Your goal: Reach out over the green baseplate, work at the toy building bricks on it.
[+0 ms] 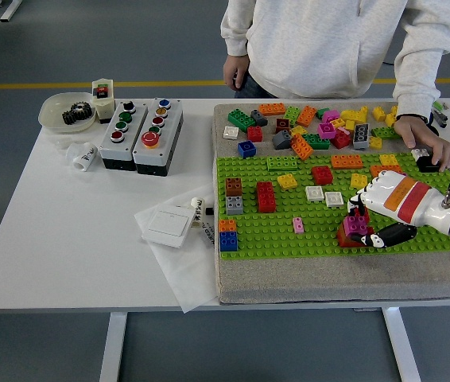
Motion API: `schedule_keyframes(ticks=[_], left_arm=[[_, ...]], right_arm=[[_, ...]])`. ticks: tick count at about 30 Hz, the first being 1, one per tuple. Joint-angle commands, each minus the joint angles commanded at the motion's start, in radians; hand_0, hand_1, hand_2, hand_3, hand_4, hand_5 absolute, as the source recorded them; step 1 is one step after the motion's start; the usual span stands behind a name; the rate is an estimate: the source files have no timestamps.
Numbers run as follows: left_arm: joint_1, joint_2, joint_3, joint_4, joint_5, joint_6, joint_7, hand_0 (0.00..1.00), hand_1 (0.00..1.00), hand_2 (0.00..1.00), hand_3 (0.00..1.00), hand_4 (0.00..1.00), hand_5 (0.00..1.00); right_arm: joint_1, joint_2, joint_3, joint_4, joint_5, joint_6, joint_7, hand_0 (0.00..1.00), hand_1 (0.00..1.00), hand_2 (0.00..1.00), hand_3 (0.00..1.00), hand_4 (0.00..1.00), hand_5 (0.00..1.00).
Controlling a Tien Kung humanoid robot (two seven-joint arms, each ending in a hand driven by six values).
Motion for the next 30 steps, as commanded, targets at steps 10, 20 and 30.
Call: schedule_keyframes(ticks=[10, 20, 30], left_arm=[[-0.001, 0.000, 0.000, 0.000, 0.000, 0.000, -0.001, 0.760, 0.797, 0.847, 0.752, 0.788, 0.687], [0.000, 0.000, -0.004, 0.000, 0.005, -0.001, 0.001, 0.760, 0.796, 0.845, 0.752, 0.787, 0.687], [0.002, -0.001, -0.010, 0.000, 0.014, -0.001, 0.002, 0.760, 0.797, 0.847, 0.750, 0.786, 0.686]], right_arm=[[0.003, 0.001, 0.004, 0.001, -0.004, 0.009, -0.004, 0.144, 0.332, 0.440, 0.487, 0.731, 0.383], [0.005, 0.002, 0.007, 0.003, 0.005, 0.028, -0.003, 0.152, 0.376, 0.472, 0.489, 0.710, 0.417], [0.005, 0.003, 0.006, 0.004, 0.007, 0.031, -0.005, 0.159, 0.394, 0.492, 0.490, 0.737, 0.415]])
